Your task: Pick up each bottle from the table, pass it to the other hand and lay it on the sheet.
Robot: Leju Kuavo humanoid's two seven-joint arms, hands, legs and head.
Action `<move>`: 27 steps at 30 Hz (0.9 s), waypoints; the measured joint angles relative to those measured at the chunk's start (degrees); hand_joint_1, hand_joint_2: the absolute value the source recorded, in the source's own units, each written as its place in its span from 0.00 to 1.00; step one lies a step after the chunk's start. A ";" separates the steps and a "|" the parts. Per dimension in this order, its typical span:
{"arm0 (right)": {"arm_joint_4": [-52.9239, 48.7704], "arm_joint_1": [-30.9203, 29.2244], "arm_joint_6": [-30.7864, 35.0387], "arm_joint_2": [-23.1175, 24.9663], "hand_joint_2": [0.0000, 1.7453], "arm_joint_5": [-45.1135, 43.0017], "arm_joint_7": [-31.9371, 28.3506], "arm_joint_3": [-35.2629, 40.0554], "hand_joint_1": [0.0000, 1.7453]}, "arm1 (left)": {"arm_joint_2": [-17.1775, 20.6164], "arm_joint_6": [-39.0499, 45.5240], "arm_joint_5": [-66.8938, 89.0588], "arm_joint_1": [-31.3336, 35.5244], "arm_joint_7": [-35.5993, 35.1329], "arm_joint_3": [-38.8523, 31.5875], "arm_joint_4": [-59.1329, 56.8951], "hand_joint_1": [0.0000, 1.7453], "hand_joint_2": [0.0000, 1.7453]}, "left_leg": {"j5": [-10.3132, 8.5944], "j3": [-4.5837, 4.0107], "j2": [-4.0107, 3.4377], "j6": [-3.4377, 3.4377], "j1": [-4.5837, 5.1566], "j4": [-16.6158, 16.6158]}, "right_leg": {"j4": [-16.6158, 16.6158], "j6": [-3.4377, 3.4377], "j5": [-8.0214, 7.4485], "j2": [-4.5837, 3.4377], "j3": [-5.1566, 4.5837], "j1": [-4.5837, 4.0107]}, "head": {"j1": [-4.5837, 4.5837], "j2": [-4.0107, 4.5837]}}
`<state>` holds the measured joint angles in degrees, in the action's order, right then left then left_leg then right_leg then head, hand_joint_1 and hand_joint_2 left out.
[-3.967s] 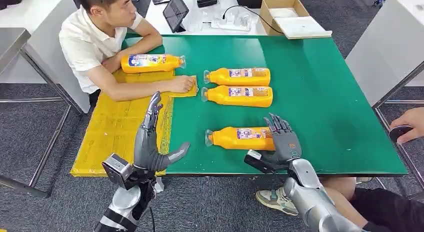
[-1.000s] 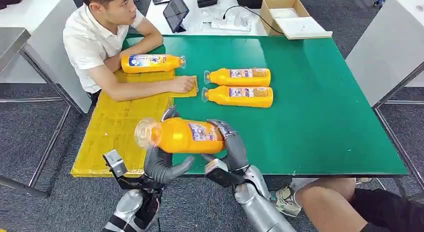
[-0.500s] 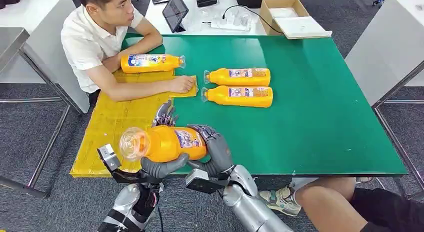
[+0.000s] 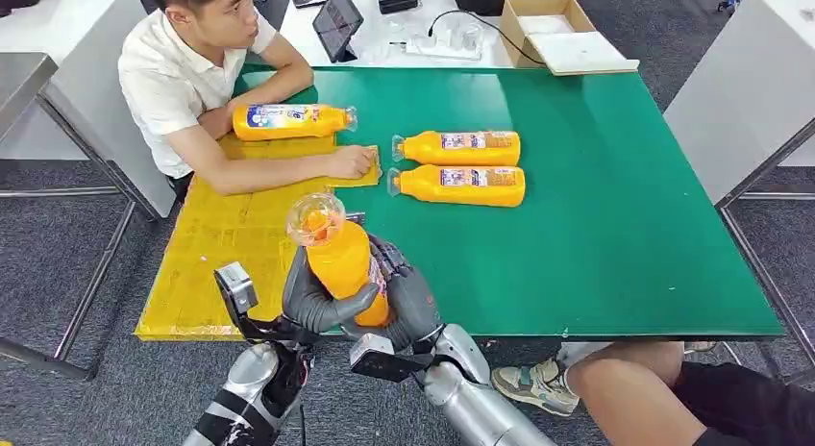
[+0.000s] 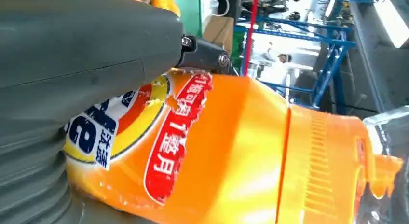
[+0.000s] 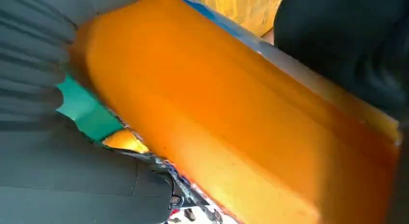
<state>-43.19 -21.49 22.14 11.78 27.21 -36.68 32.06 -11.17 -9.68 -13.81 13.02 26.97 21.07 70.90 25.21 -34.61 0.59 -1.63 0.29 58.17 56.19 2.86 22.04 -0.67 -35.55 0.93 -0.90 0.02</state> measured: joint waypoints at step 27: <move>-26.85 19.60 10.28 -8.48 0.00 1.71 -1.35 -14.32 0.00 | 4.31 35.16 35.08 0.68 0.48 -5.42 0.48 1.00 1.00 | 0.03 -0.09 0.06 -0.02 0.01 0.00 | -0.02 0.01 0.02 0.04 -0.03 0.01 | -0.02 0.00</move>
<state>-70.04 -1.88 32.42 3.30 28.92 -38.03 17.74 -6.86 25.48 21.26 13.70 27.45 15.65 71.39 25.25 -34.70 0.65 -1.65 0.30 58.17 56.17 2.86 22.06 -0.62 -35.58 0.94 -0.92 0.02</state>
